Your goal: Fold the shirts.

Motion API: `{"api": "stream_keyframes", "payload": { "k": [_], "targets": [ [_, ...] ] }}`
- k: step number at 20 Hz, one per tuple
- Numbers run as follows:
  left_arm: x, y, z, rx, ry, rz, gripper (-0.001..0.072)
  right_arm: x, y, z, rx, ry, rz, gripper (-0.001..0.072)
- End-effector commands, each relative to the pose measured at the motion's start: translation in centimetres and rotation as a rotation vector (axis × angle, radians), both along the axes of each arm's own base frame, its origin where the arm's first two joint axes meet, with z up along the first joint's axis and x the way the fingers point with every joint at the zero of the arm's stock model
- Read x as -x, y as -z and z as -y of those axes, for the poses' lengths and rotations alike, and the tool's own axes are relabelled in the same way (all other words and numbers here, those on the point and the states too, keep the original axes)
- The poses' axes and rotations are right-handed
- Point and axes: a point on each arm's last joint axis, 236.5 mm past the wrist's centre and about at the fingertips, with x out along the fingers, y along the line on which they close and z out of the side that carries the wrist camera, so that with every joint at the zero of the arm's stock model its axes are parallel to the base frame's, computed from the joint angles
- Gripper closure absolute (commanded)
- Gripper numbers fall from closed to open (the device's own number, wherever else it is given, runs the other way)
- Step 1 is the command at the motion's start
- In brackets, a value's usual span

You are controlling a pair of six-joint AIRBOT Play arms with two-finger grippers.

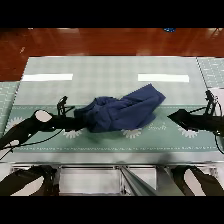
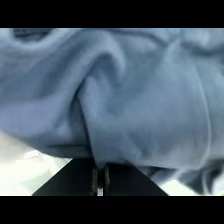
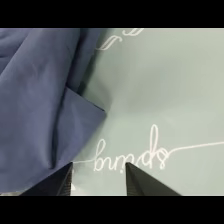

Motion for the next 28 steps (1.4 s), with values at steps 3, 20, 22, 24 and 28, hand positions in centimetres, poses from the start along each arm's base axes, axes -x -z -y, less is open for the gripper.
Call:
{"api": "stream_keyframes", "payload": {
  "k": [3,20,22,24,28],
  "targets": [
    [-1.7,-1.9,1.1,0.031,0.022,0.052,0.0686,-3.9,3.3,-3.2,-0.142,0.017,-0.022,0.0320],
    [-2.8,-3.5,1.1,0.053,0.028,0.076,0.0686,-10.9,2.9,-15.0,-0.168,-0.378,-0.022,0.0688],
    [-5.4,-6.8,0.5,0.074,0.027,0.167,0.0686,-12.8,-1.6,-14.3,-0.110,-0.429,0.068,0.0689],
    [-9.2,-12.5,-0.9,0.098,-0.009,0.306,0.0686,-15.0,-8.0,-12.4,-0.001,-0.440,0.194,0.0689],
    [-14.7,-30.8,-4.5,0.112,-0.085,0.736,0.0686,-16.8,-25.8,-8.3,0.182,-0.397,0.539,0.0689]
  ]
}}
